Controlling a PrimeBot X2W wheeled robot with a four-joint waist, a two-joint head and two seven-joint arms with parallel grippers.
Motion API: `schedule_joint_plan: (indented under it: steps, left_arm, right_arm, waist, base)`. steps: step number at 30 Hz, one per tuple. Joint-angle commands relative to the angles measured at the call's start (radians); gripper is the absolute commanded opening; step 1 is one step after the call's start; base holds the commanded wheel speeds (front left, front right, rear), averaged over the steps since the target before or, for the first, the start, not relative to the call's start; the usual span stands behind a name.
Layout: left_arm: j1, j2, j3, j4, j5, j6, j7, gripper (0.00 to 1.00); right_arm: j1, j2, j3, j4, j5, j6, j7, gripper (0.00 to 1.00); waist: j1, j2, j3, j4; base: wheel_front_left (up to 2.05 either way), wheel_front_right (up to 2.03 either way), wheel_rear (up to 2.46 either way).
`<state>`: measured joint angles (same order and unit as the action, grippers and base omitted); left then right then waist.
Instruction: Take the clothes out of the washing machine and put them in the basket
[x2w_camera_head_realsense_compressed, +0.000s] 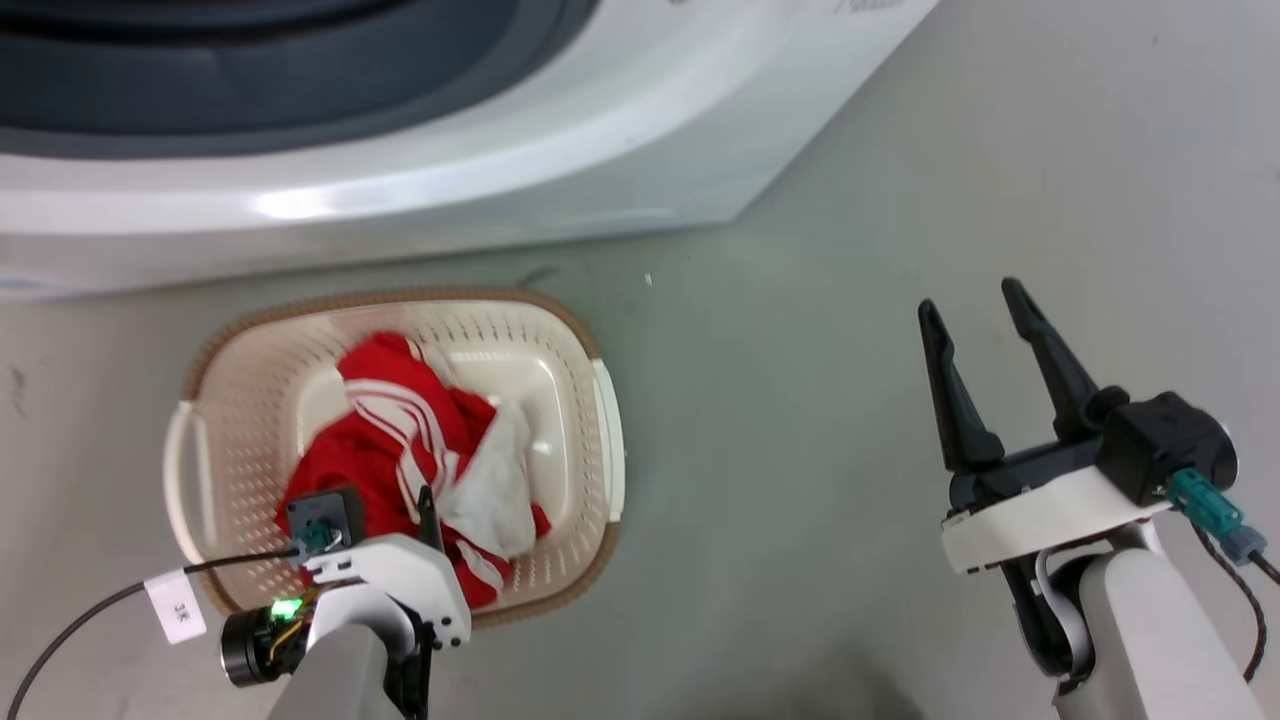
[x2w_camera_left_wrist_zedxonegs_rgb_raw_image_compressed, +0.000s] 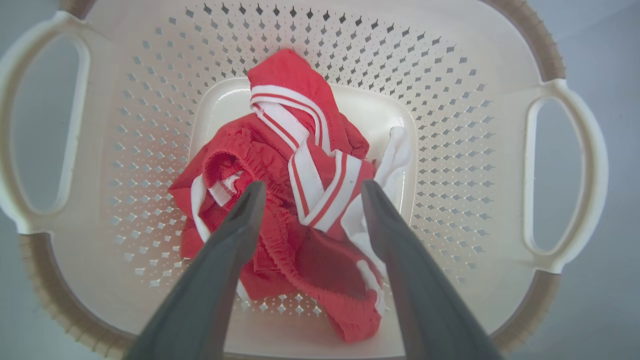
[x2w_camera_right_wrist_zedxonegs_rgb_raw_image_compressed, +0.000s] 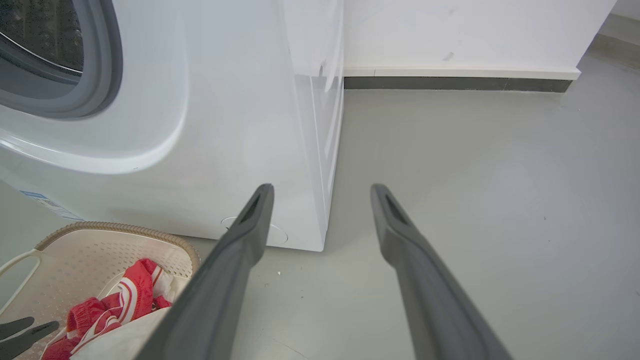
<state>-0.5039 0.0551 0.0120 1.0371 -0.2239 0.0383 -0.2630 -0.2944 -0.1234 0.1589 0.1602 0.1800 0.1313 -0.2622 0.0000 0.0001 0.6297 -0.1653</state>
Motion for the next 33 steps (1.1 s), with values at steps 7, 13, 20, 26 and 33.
schedule_joint_plan:
  steps: [7,13,20,26,33]
  left_arm:
    - [0.135,-0.006,-0.05,-0.1,-0.048,-0.032,-0.003,1.0]
    - [0.217,-0.006,-0.101,-0.206,-0.087,-0.019,-0.003,1.0]
    - [0.278,-0.005,-0.132,-0.425,-0.059,-0.002,-0.003,1.0]
    - [0.311,-0.005,-0.157,-0.591,-0.015,0.008,-0.002,1.0]
    - [0.353,0.012,-0.182,-0.725,0.066,0.003,-0.003,1.0]
  right_arm:
    - [0.094,0.02,-0.033,0.029,-0.04,-0.001,0.005,1.0]
    - [0.154,0.038,-0.068,0.021,-0.067,-0.001,0.027,1.0]
    - [0.227,0.059,-0.128,-0.019,-0.104,-0.001,0.065,1.0]
    - [0.271,0.067,-0.151,-0.043,-0.127,-0.001,0.087,1.0]
    - [0.319,0.073,-0.164,-0.074,-0.131,-0.001,0.101,1.0]
  waist:
    - [0.0,-0.0001,-0.301,0.083]
    - [0.0,-0.0001,-0.417,0.112]
    - [0.0,-0.0001,-0.514,0.153]
    - [0.0,-0.0001,-0.573,0.175]
    - [0.0,-0.0001,-0.629,0.19]
  base:
    - [0.0,0.0,0.0]
    - [0.0,0.0,0.0]
    - [0.0,0.0,0.0]
    - [0.0,0.0,0.0]
    - [0.0,0.0,0.0]
